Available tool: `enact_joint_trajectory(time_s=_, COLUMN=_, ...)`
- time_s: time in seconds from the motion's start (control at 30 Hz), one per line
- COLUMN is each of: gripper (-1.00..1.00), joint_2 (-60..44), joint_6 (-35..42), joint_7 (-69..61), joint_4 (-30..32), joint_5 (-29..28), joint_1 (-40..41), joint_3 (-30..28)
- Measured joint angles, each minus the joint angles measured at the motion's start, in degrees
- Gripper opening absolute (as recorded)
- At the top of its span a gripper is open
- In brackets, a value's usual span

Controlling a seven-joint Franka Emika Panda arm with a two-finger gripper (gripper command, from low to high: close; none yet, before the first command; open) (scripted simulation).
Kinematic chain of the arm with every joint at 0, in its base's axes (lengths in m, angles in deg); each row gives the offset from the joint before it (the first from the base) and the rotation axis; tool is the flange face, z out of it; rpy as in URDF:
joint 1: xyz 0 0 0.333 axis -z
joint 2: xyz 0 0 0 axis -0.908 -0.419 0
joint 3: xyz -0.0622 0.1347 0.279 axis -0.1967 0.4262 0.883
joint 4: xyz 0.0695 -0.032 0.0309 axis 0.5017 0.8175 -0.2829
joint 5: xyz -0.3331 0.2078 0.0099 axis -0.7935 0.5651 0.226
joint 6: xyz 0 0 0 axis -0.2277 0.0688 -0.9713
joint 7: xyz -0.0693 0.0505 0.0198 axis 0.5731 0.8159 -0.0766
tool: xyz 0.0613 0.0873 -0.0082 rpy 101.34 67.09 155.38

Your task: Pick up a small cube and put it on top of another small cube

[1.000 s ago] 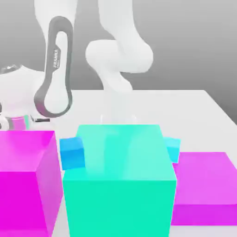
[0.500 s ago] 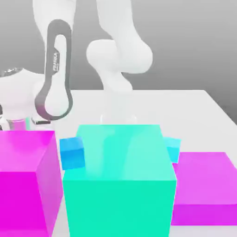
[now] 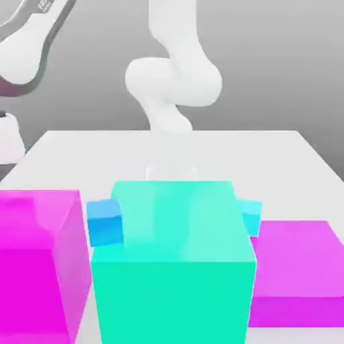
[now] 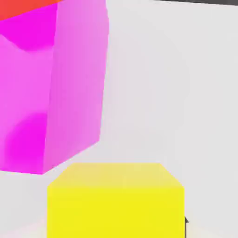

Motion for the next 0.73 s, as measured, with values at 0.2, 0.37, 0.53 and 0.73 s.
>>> enact_joint_trajectory(time_s=0.2, gripper=-1.0, joint_2=1.2, joint_6=9.1, joint_7=12.7, joint_4=-8.8, joint_5=-0.4, joint_1=-4.5, joint_3=2.3)
enact_joint_trajectory(time_s=0.37, gripper=-1.0, joint_2=2.1, joint_6=15.9, joint_7=23.2, joint_4=-15.6, joint_5=-0.5, joint_1=-7.6, joint_3=4.2)
enact_joint_trajectory(time_s=0.53, gripper=-1.0, joint_2=-1.5, joint_6=8.5, joint_7=26.8, joint_4=-10.6, joint_5=-1.9, joint_1=-6.9, joint_3=3.9)
enact_joint_trajectory(time_s=0.73, gripper=1.0, joint_2=-1.5, joint_6=8.5, joint_7=26.7, joint_4=-10.6, joint_5=-1.7, joint_1=-7.2, joint_3=3.8)
